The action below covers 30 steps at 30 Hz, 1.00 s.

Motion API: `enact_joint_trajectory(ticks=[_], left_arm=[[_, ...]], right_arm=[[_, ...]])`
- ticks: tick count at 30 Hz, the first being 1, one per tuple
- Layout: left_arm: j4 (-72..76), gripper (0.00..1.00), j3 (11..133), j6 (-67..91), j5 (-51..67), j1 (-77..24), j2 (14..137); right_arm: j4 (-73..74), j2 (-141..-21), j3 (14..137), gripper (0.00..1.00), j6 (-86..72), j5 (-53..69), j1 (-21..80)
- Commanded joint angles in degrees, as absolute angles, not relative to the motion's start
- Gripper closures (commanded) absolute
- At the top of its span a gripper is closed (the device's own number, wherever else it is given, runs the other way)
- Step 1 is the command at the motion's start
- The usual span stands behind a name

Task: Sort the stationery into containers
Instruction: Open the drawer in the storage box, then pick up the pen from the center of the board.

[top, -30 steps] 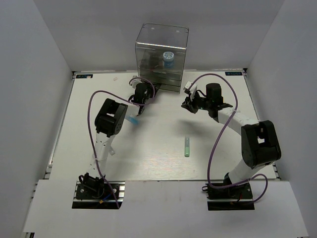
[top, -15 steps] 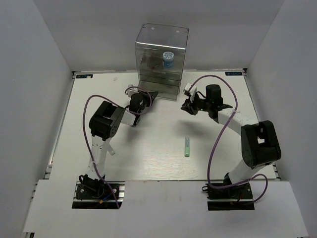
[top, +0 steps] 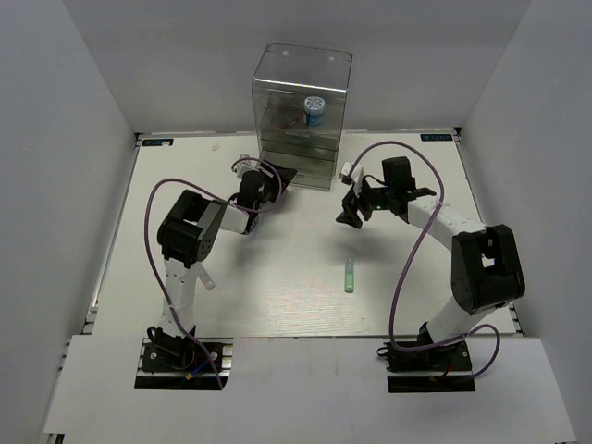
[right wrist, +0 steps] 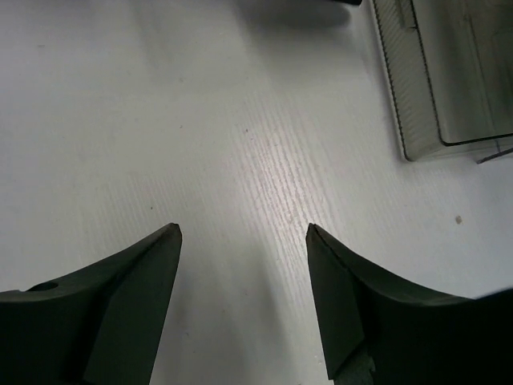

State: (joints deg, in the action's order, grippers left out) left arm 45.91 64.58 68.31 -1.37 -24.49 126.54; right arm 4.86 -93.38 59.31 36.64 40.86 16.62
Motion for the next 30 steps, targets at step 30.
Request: enact_joint_trajectory(ticks=[30], left_arm=[[-18.4,0.13,41.7,52.7,-12.5,-24.3,64.6]], right_arm=[[59.3,-103.8,67.2,0.35,143.2,33.0,24.9]])
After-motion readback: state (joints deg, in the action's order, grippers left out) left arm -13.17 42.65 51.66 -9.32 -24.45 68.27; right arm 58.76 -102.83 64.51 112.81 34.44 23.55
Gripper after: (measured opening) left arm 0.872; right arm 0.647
